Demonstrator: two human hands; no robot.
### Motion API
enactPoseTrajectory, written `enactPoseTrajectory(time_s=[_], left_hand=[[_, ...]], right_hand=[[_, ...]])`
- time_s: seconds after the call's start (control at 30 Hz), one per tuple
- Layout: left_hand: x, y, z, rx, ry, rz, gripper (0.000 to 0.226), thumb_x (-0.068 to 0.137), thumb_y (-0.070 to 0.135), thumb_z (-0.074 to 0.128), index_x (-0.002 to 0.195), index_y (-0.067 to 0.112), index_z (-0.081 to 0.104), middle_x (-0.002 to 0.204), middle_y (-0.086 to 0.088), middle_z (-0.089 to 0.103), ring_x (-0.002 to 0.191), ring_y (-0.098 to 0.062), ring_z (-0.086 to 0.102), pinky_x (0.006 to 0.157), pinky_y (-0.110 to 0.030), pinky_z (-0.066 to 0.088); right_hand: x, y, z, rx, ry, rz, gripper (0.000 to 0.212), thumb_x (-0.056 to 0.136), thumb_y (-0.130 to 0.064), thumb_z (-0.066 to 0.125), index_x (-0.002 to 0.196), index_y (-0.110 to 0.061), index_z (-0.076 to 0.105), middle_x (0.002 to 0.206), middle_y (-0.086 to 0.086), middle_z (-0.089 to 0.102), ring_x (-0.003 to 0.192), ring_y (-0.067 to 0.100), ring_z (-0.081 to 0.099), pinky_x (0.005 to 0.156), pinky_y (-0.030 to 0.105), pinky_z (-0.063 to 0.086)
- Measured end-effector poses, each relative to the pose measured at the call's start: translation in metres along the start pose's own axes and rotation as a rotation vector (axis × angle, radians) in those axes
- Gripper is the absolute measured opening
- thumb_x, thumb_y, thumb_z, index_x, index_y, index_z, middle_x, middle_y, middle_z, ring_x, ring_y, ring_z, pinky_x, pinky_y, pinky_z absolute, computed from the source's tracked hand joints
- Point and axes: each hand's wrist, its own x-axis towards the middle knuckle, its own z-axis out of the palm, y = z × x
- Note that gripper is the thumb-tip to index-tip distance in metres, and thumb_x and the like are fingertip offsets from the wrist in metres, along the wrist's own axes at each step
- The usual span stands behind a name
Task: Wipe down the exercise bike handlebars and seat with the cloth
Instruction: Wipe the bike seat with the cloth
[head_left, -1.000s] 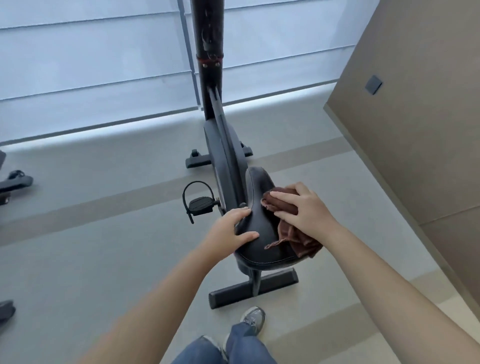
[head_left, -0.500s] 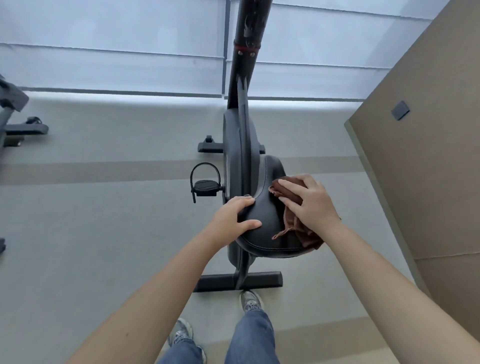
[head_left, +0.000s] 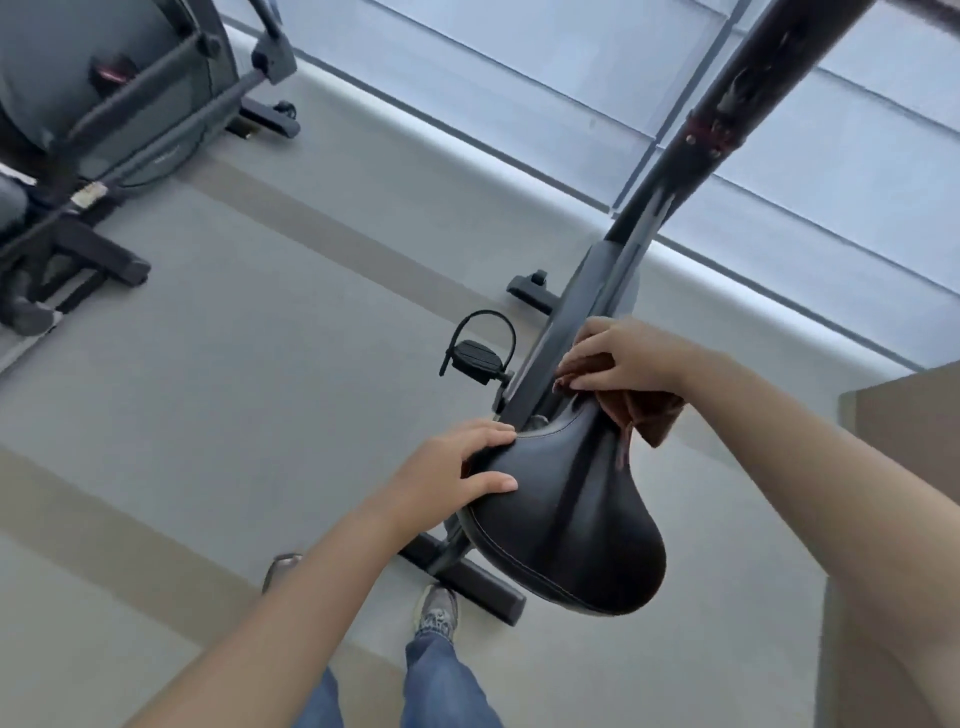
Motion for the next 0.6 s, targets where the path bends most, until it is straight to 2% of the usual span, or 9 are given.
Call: enactPoseTrajectory(time_s=[0.1,0.27,0.3,0.4,0.53,0.6], left_hand=[[-0.008,-0.001,0.007,-0.039,0.107,-0.019,0.040,0.077,0.027,0.071,0.116,0.024,0.060,0.115,0.028,0.049,0.110,0.012,0.043,0.097,-0.010,0.033],[-0.023,-0.002,0.023,-0.111,0.293,-0.026,0.040,0.076,0.025,0.072,0.114,0.026,0.060,0.120,0.015,0.054,0.112,0.008,0.045,0.096,-0.014,0.036],[-0.025,-0.002,0.025,-0.128,0.321,-0.035,0.040,0.076,0.025,0.072,0.114,0.026,0.059,0.120,0.014,0.054,0.112,0.007,0.046,0.096,-0.014,0.037],[-0.033,-0.002,0.030,-0.173,0.362,-0.058,0.042,0.075,0.024,0.073,0.114,0.030,0.058,0.121,0.016,0.052,0.112,0.005,0.047,0.092,-0.012,0.039],[-0.038,-0.004,0.031,-0.196,0.394,-0.060,0.045,0.073,0.024,0.074,0.113,0.034,0.057,0.120,0.018,0.052,0.111,0.004,0.048,0.088,-0.011,0.041],[-0.043,-0.006,0.033,-0.195,0.431,-0.076,0.044,0.070,0.031,0.074,0.111,0.035,0.057,0.117,0.018,0.053,0.109,0.001,0.050,0.086,-0.014,0.044]], right_hand=[[0.017,-0.006,-0.010,-0.042,-0.174,-0.076,0.026,0.082,-0.045,0.061,0.107,-0.039,0.065,0.108,-0.008,0.054,0.101,0.013,0.053,0.082,0.024,0.035],[0.020,-0.021,-0.006,-0.003,-0.260,-0.236,0.027,0.080,-0.045,0.064,0.107,-0.042,0.065,0.097,-0.023,0.055,0.094,0.000,0.053,0.073,0.005,0.033],[0.021,-0.027,-0.002,0.013,-0.275,-0.279,0.028,0.080,-0.045,0.064,0.108,-0.043,0.065,0.097,-0.023,0.056,0.093,-0.001,0.052,0.076,0.004,0.034],[0.023,-0.035,0.002,0.064,-0.314,-0.327,0.032,0.079,-0.044,0.066,0.111,-0.043,0.063,0.105,-0.015,0.060,0.097,0.000,0.054,0.086,0.016,0.039],[0.022,-0.021,-0.014,0.080,-0.399,-0.303,0.031,0.077,-0.038,0.070,0.103,-0.053,0.062,0.099,-0.028,0.056,0.093,-0.011,0.052,0.078,0.002,0.035],[0.022,-0.018,-0.016,0.078,-0.382,-0.275,0.028,0.076,-0.039,0.070,0.098,-0.056,0.062,0.098,-0.028,0.057,0.093,-0.008,0.053,0.077,0.004,0.035]])
